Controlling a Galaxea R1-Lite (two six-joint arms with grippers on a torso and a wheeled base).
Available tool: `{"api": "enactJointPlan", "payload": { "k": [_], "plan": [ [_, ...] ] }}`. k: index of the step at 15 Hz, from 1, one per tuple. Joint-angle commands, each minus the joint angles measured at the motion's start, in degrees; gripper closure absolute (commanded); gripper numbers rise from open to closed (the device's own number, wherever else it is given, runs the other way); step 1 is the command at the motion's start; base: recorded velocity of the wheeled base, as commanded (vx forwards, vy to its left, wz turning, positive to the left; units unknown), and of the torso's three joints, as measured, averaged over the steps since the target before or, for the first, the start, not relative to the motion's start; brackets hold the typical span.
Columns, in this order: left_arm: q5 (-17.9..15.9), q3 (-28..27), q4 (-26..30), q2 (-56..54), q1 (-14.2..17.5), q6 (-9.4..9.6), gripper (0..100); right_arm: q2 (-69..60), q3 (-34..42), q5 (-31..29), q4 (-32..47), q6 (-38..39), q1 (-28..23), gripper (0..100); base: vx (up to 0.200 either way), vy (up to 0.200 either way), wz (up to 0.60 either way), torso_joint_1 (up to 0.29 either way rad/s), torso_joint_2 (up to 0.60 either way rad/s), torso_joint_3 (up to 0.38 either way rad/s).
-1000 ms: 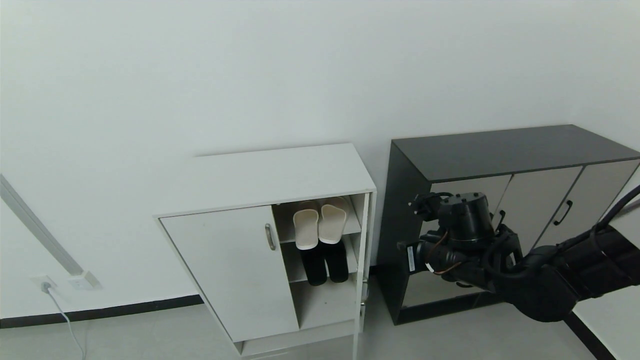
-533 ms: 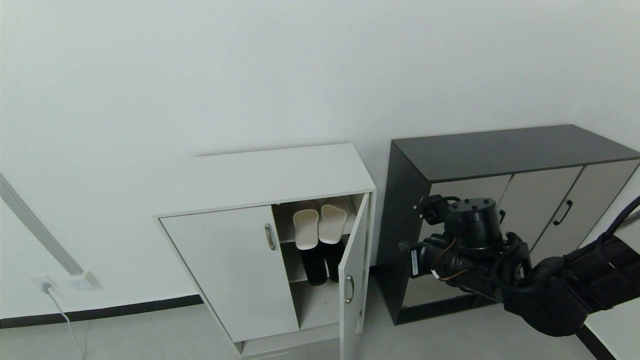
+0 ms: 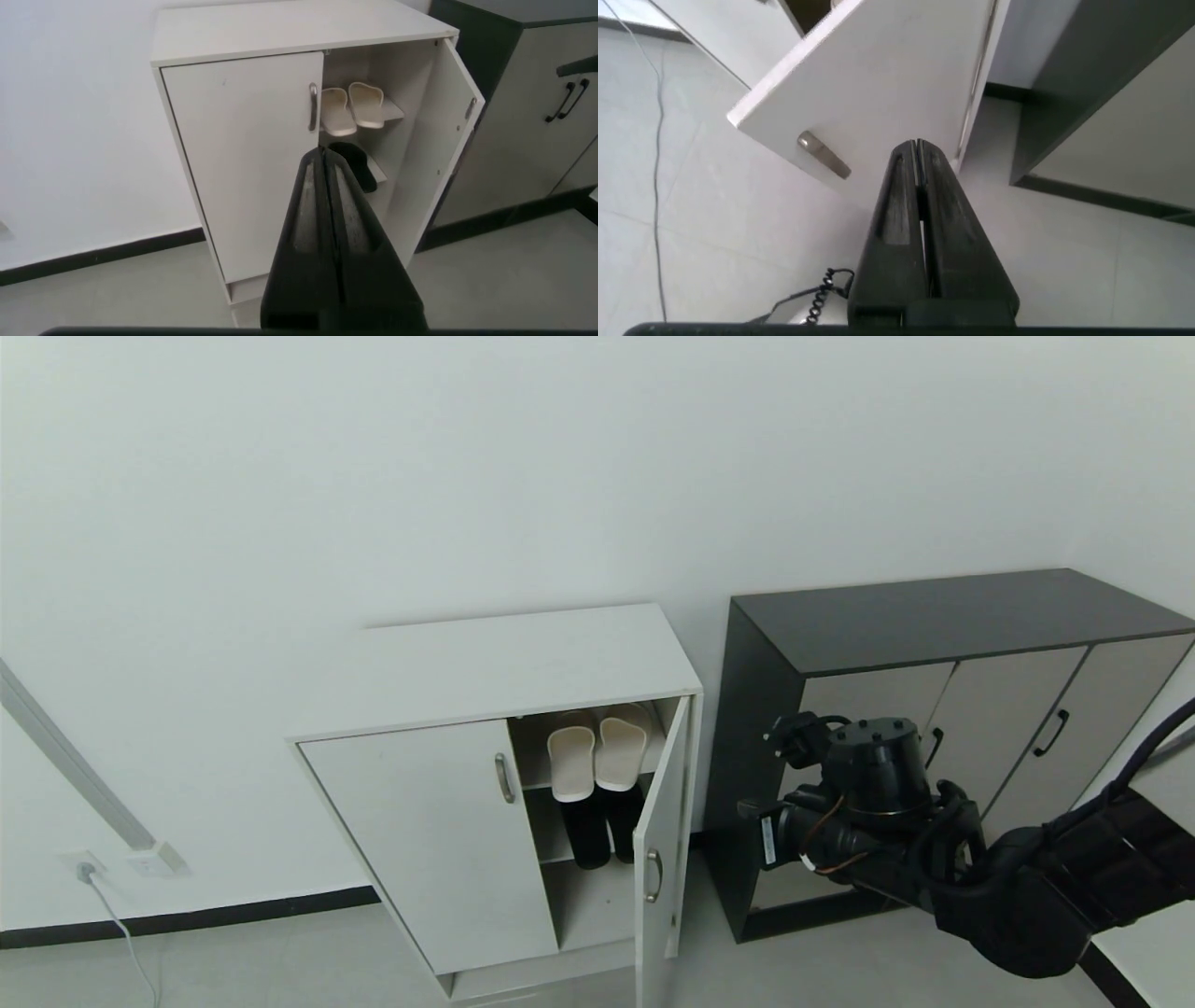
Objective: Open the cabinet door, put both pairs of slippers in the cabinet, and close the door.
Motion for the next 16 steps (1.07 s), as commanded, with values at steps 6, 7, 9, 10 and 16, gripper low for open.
{"api": "enactJointPlan", "payload": {
  "k": [6, 7, 9, 10, 16],
  "plan": [
    [0.0, 0.0, 0.0, 0.1, 0.0, -0.01, 100, 2.0, 1.7, 0.0, -5.0, -0.8, 0.8, 100, 0.000, 0.000, 0.30, 0.000, 0.00, 0.002],
    [0.0, 0.0, 0.0, 0.1, 0.0, -0.01, 100, 2.0, 2.1, 0.0, -5.4, -0.8, 0.8, 100, 0.000, 0.000, 0.60, -0.007, 0.00, 0.002],
    [0.0, 0.0, 0.0, 0.1, 0.0, -0.01, 100, 2.4, 3.2, 0.4, -8.3, -2.2, 0.9, 100, 0.000, 0.000, 0.30, 0.006, 0.00, -0.001],
    [0.0, 0.0, 0.0, 0.1, 0.0, -0.01, 100, 2.8, 4.1, 1.4, -10.5, -2.6, 0.8, 100, 0.000, 0.000, 0.00, 0.000, 0.00, 0.000],
    [0.0, 0.0, 0.0, 0.1, 0.0, -0.01, 100, 2.8, 6.4, 1.8, -12.9, -3.2, 0.7, 100, 0.000, 0.000, 0.00, 0.000, 0.00, 0.000]
  ]
}}
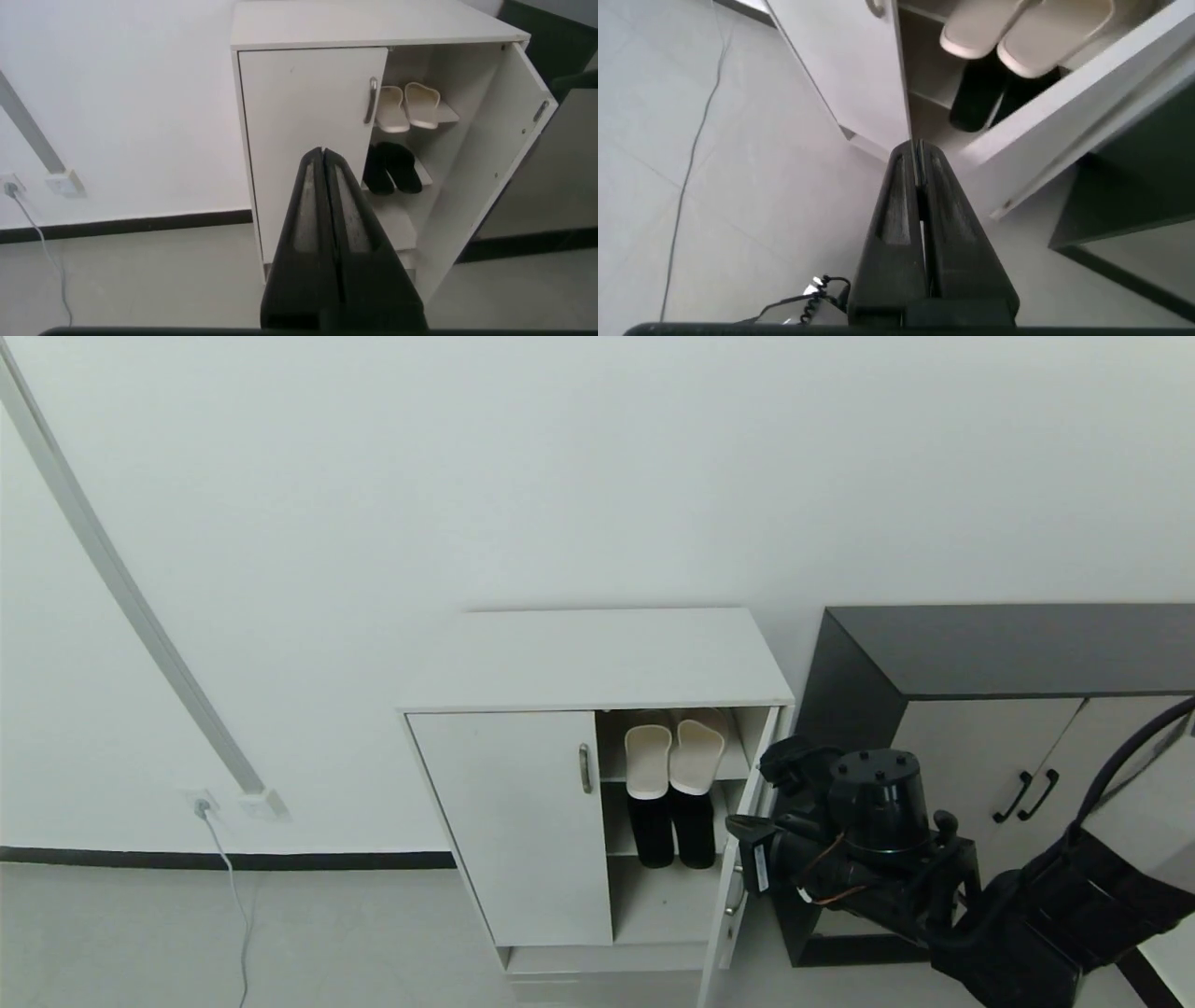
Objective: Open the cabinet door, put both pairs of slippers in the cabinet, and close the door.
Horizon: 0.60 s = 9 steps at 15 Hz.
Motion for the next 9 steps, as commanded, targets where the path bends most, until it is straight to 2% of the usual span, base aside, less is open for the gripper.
{"api": "enactJointPlan", "payload": {
  "k": [1, 7, 9],
  "plan": [
    [0.0, 0.0, 0.0, 0.1, 0.0, -0.05, 100, 0.1, 1.9, -0.1, -1.7, -0.1, -0.3, 100, 0.000, 0.000, 0.00, 0.000, 0.00, 0.000],
    [0.0, 0.0, 0.0, 0.1, 0.0, 0.04, 100, -0.7, 8.9, 0.1, -3.3, 0.0, -2.3, 100, 0.000, 0.000, 0.00, 0.000, 0.00, 0.000],
    [-0.1, 0.0, 0.0, 0.1, 0.0, 0.13, 100, -0.9, 11.0, 0.1, -5.0, 0.0, -2.9, 100, 0.200, 0.000, 0.00, 0.000, 0.00, 0.005]
  ]
}}
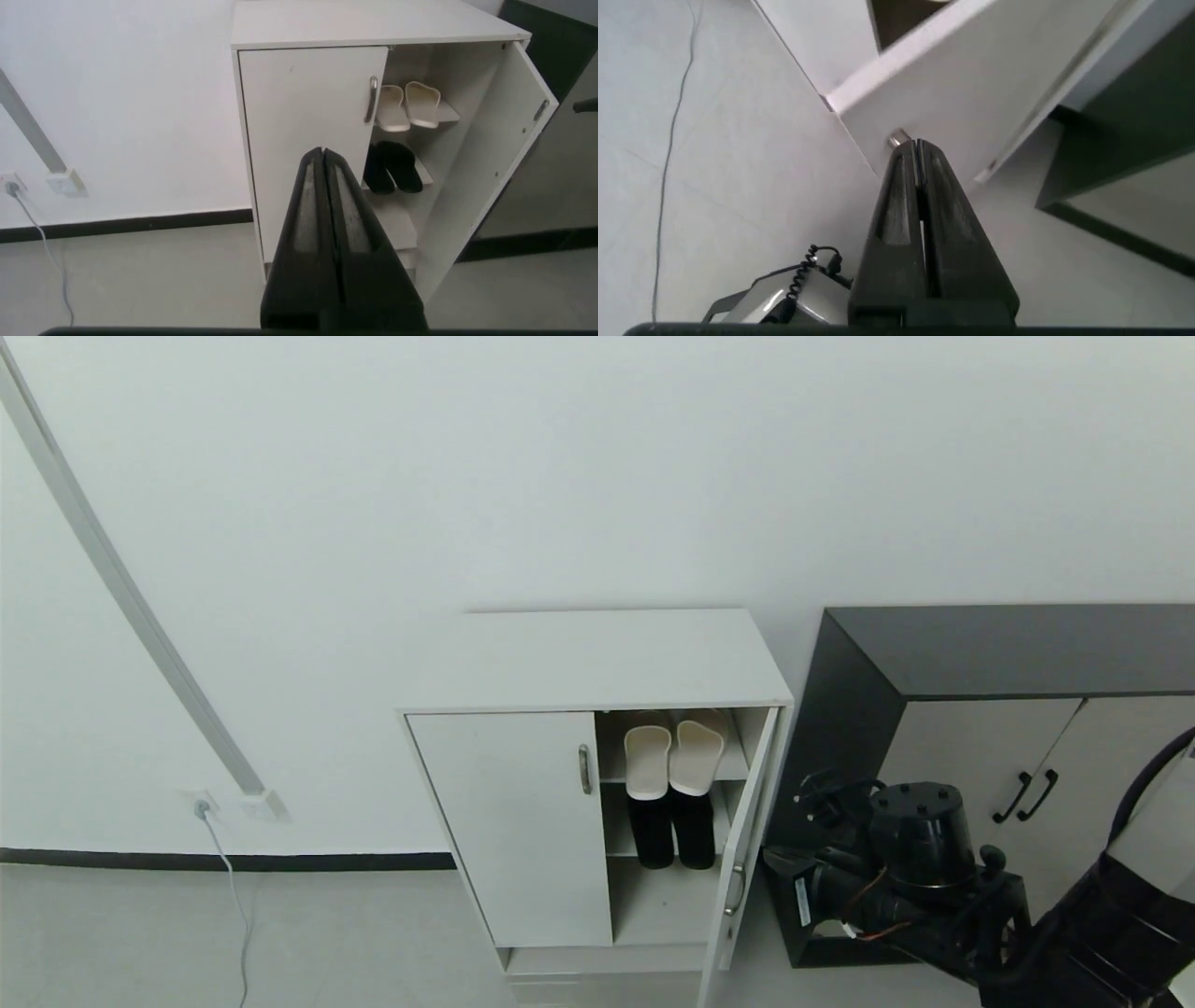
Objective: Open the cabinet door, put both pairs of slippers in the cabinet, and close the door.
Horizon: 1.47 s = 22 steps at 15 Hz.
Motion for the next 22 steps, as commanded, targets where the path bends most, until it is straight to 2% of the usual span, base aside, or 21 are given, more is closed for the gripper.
{"api": "enactJointPlan", "payload": {
  "k": [1, 7, 10, 15, 22],
  "plan": [
    [0.0, 0.0, 0.0, 0.1, 0.0, -0.05, 100, 0.1, 2.7, 0.0, -2.7, -0.1, -0.3, 100, 0.200, 0.000, 0.00, -0.017, 0.00, -0.002],
    [0.0, 0.0, 0.0, 0.1, 0.0, -0.13, 100, 1.2, 3.4, 0.1, -3.6, 0.0, -0.3, 100, 0.033, 0.000, 0.00, -0.002, 0.00, 0.001],
    [0.0, 0.0, 0.0, 0.1, 0.0, -0.13, 100, 3.2, 1.5, 0.1, -3.7, 0.0, -0.3, 100, 0.000, 0.000, 0.00, 0.000, 0.00, 0.000],
    [0.1, 0.0, 0.0, 0.1, 0.0, -0.13, 100, 9.3, -2.2, 0.1, -8.8, 0.1, -0.2, 100, 0.000, 0.000, 0.00, 0.000, 0.00, 0.000],
    [0.1, 0.0, 0.0, 0.1, 0.0, -0.13, 100, 15.1, -9.1, 0.0, -9.5, 0.5, -0.2, 100, 0.000, 0.000, 0.00, 0.000, 0.00, 0.000]
  ]
}}
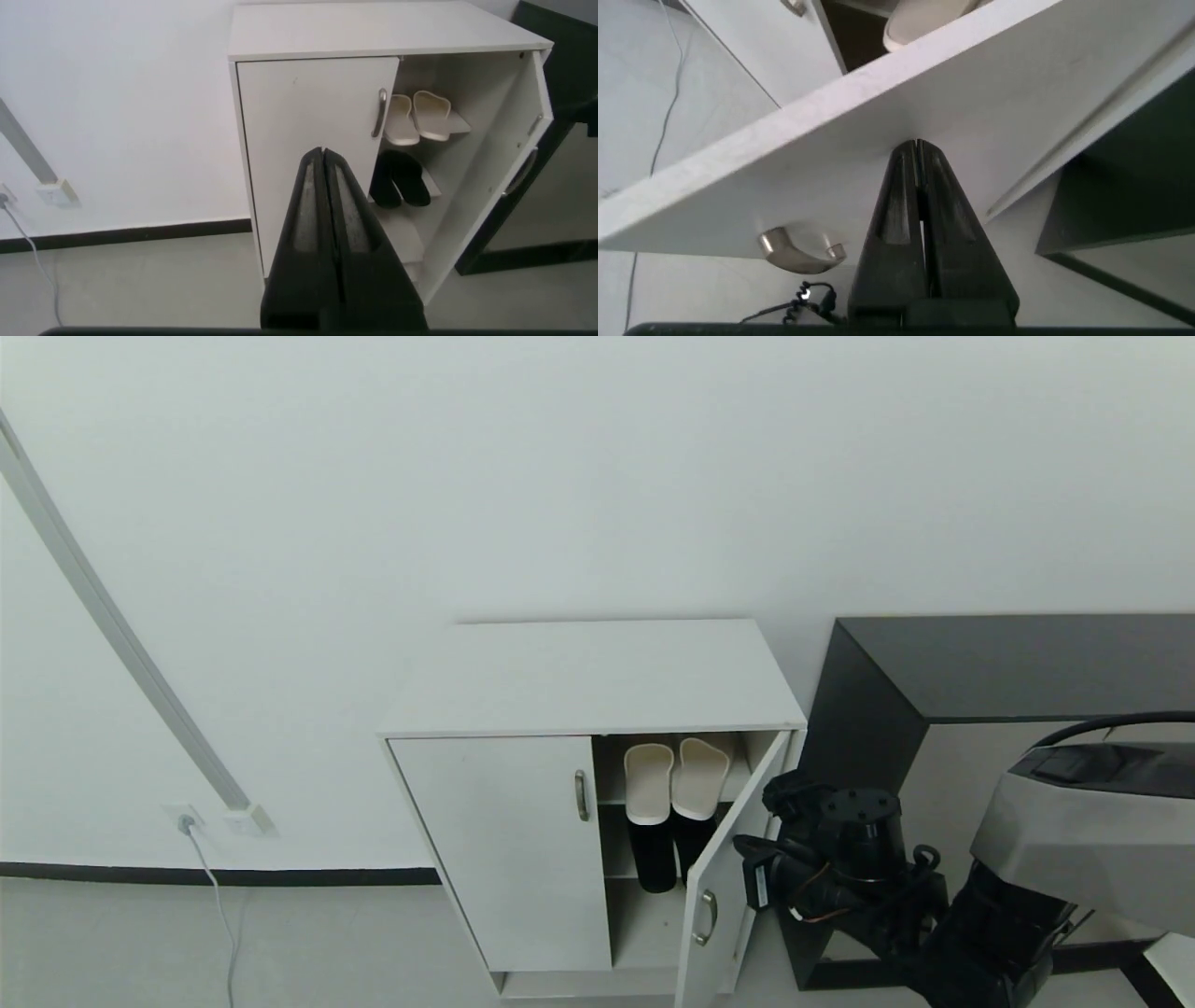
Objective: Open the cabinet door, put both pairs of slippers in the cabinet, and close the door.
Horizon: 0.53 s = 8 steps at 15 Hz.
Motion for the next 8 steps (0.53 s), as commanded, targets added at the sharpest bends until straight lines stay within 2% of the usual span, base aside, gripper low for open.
{"api": "enactJointPlan", "payload": {
  "k": [1, 8],
  "plan": [
    [0.0, 0.0, 0.0, 0.1, 0.0, 0.00, 100, 2.8, -2.0, 0.0, -0.8, 0.1, 0.0, 100, 0.000, 0.000, 0.00, 0.000, 0.00, 0.000],
    [0.0, 0.0, 0.0, 0.1, 0.0, 0.00, 100, 9.7, -10.8, -0.2, -0.5, 0.1, -0.1, 100, 0.000, 0.000, 0.00, 0.000, 0.00, 0.000]
  ]
}}
